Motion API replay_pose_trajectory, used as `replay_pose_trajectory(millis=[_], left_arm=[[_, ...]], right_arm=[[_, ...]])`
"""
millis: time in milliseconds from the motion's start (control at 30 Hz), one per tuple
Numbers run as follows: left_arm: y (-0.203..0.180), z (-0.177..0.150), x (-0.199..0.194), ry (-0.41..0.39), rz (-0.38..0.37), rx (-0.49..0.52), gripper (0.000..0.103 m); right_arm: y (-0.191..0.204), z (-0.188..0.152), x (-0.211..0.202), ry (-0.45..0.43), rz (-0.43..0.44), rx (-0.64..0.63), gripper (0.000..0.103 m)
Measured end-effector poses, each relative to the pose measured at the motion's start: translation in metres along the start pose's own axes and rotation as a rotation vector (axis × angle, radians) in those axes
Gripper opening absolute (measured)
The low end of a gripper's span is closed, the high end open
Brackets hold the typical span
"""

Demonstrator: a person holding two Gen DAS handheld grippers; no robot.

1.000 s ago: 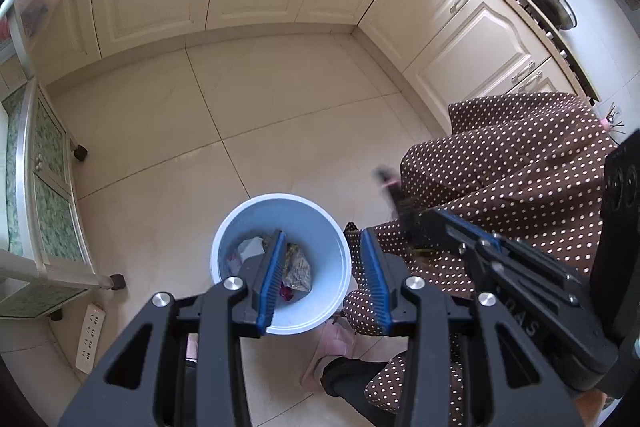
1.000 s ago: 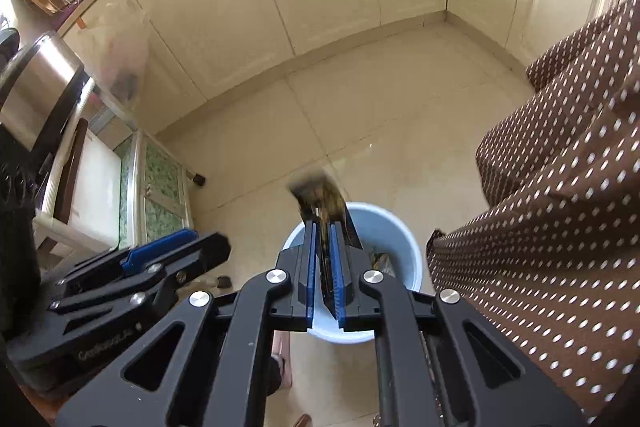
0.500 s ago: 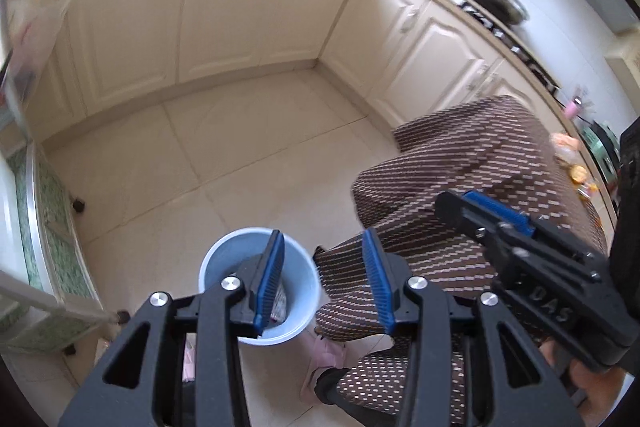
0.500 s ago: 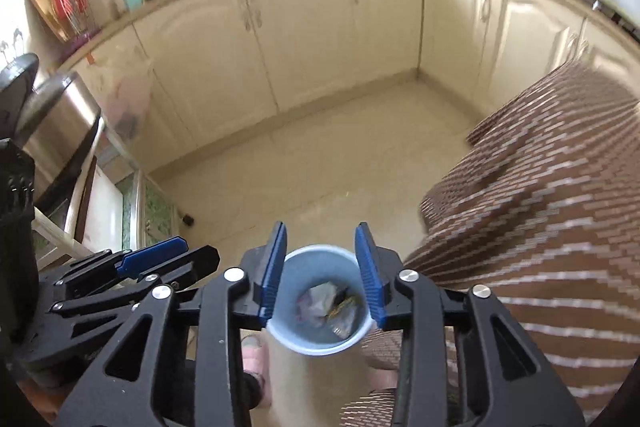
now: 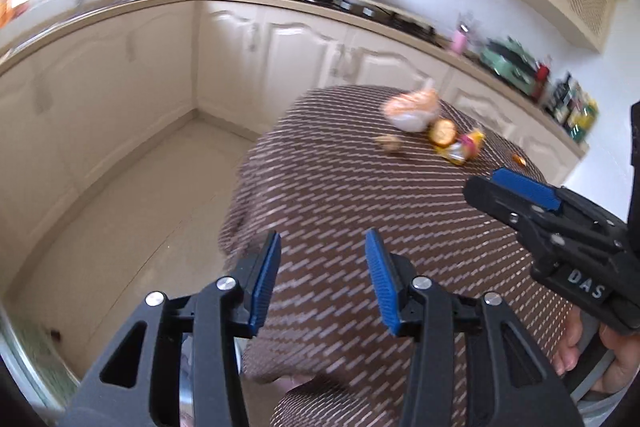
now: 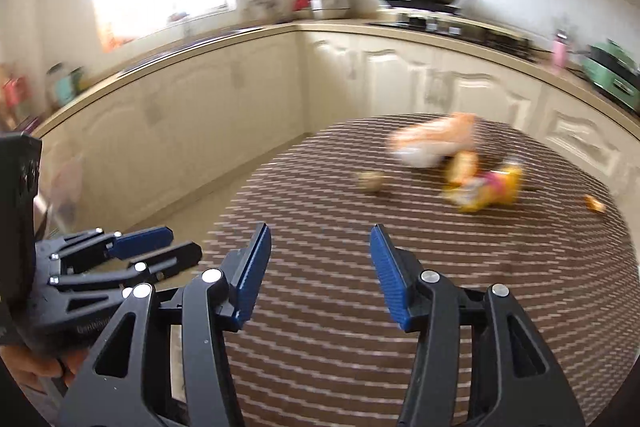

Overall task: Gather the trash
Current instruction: 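Grasp the walnut with the left tool while the right tool grasps the yellow candy wrapper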

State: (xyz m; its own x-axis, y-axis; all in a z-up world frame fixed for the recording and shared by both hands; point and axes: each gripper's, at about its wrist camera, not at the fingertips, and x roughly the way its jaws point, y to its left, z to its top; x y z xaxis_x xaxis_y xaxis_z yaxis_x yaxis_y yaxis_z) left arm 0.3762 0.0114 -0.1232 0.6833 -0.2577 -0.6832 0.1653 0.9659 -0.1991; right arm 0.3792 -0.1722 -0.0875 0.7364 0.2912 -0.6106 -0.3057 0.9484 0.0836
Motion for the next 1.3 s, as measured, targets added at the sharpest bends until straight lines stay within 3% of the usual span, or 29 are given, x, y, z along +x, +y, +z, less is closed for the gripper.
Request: replay_pose_trajectory(millis=[233, 433, 667, 700, 733, 967, 1000, 1033, 1067, 1100, 1300], left_arm=[[-0.067, 0.041, 0.069, 0.069, -0.035, 0.133, 0.043], [-0.078, 0.065, 0.123, 0.118, 0.03, 0.135, 0.043], [-0.075, 0.082, 0.159, 0.138, 0.027, 0.07, 0.041], [-0.073, 0.083, 0.162, 0.131, 0.037, 0.067, 0.035], [-0.071, 0.083, 0.163, 0.132, 0.046, 0.064, 0.023], [-0.06, 0.084, 0.154, 0.088, 0.015, 0.025, 0.022], [-0.06, 0.083, 0.151, 0.083, 0.015, 0.029, 0.022], [-0.059, 0.082, 0.148, 0.078, 0.015, 0.034, 0.022], [-0.06, 0.082, 0.146, 0.076, 0.011, 0.033, 0.022], [-0.059, 0.08, 0.143, 0.074, 0.006, 0.033, 0.022], [-0.054, 0.069, 0.114, 0.038, -0.037, 0.004, 0.022]], right_arm=[[-0.079, 0.001, 0.009, 0.024, -0.136, 0.075, 0.055], [-0.125, 0.002, 0.038, 0.088, -0.161, 0.139, 0.058], [-0.139, 0.01, 0.058, 0.14, -0.109, 0.212, 0.068], [-0.138, 0.011, 0.059, 0.14, -0.109, 0.213, 0.068], [-0.137, 0.014, 0.062, 0.139, -0.101, 0.219, 0.07], [-0.131, 0.029, 0.092, 0.16, -0.171, 0.249, 0.074], [-0.132, 0.03, 0.096, 0.168, -0.181, 0.255, 0.073], [-0.132, 0.031, 0.1, 0.176, -0.186, 0.254, 0.059], [-0.131, 0.03, 0.104, 0.186, -0.197, 0.243, 0.055], [-0.129, 0.029, 0.105, 0.189, -0.204, 0.23, 0.046], [-0.127, 0.022, 0.083, 0.167, -0.189, 0.214, 0.033]])
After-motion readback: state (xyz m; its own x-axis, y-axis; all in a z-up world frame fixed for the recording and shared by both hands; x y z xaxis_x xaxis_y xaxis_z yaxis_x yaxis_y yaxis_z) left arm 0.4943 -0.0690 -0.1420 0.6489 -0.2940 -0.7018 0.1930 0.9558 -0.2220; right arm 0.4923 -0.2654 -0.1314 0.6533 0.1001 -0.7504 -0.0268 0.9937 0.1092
